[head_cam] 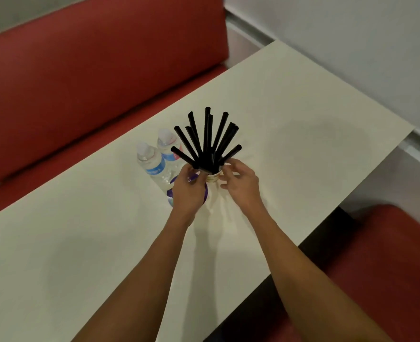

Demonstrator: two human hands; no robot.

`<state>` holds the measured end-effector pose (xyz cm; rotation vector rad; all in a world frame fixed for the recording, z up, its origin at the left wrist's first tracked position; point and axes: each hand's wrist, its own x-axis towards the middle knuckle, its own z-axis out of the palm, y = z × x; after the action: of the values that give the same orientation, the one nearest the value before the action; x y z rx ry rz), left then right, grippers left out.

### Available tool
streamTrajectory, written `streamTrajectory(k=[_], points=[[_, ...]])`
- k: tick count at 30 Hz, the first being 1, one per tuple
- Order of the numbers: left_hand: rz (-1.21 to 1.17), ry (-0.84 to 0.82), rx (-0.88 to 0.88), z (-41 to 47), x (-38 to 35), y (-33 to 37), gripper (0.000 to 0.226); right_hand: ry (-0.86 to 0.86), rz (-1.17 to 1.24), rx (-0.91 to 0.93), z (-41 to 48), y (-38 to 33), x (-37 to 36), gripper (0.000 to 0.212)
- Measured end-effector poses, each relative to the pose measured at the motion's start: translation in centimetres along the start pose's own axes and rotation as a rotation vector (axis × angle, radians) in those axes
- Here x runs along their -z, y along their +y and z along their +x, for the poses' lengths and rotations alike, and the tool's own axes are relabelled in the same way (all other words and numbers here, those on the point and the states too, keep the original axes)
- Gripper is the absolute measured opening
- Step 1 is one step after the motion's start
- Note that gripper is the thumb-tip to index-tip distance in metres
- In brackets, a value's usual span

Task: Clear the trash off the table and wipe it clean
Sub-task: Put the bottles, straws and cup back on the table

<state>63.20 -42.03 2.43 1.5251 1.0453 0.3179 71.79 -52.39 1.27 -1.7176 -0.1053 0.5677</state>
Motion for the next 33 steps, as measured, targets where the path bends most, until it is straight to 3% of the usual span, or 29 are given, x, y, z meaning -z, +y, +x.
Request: streamTrajectory(k=[11,21,29,33], points=[[0.072,0.076,0.137,1.7,-0.1,0.4,0.039,-0.017,-0.039,-0.005,2.5,-1.1,-1.8,0.018],[0.063,0.056,0.135,1.3,0.3,0.1,0.050,-0.066,-0.148,-0.072,2.8,-0.2,-2.0,0.040],[0.004,-0.146,0.072,-2.3,0.1,-0.4,0.007,0.020,-0.151,-0.092,-2.3,-0.5,1.3,0.033],[0.072,-0.265,-0.013,-4.9,-0.4,-0.5,0.007,0.105,-0.149,-0.095,-6.5,0.4,4.1,0.033]])
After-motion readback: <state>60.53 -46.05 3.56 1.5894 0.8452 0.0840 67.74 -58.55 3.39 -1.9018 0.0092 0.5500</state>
